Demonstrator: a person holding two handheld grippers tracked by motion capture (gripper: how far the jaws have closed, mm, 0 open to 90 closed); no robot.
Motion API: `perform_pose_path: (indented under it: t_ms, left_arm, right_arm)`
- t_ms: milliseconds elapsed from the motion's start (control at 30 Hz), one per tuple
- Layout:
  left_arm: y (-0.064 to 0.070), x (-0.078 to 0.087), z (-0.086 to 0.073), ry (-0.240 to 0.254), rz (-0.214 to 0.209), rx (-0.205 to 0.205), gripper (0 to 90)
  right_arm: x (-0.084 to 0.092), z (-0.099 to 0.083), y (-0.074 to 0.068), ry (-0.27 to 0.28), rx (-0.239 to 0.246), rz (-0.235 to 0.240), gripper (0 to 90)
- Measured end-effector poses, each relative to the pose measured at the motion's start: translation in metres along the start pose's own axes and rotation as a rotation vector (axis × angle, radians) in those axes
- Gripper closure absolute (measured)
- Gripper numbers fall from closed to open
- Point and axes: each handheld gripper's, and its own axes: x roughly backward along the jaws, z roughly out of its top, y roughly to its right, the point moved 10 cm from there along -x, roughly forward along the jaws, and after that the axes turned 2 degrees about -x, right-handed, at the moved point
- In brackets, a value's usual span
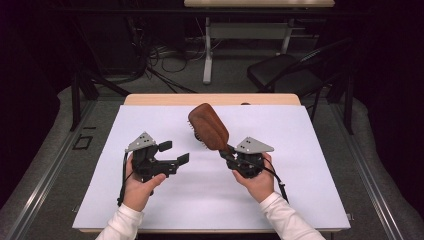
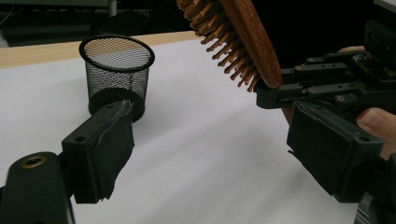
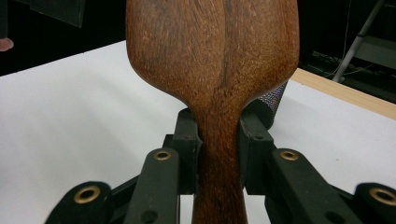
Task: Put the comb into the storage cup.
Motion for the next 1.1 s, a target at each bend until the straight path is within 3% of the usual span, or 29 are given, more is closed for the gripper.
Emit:
perform_pose_path:
  t_ms: [533, 733, 967, 1100]
  left_arm:
    - [0.004, -0.010, 0.013, -0.023, -0.021, 0.046, 14.5]
    - [0.005, -0.015, 0.018, -0.024, -0.041, 0.095, 12.2]
    - [0.002, -0.018, 0.022, -0.036, -0.045, 0.123, 12.1]
    - [0.000, -0.019, 0.023, -0.045, -0.042, 0.119, 12.1]
  right_arm:
    - [0.000, 0.000, -0.002, 0.002, -0.001, 0.004, 72.1]
    - [0.000, 0.000, -0.002, 0.002, -0.002, 0.006, 72.1]
    - [0.001, 0.000, -0.002, 0.003, -0.003, 0.007, 72.1]
    - [0.001, 0.000, -0.003, 0.004, -0.004, 0.008, 72.1]
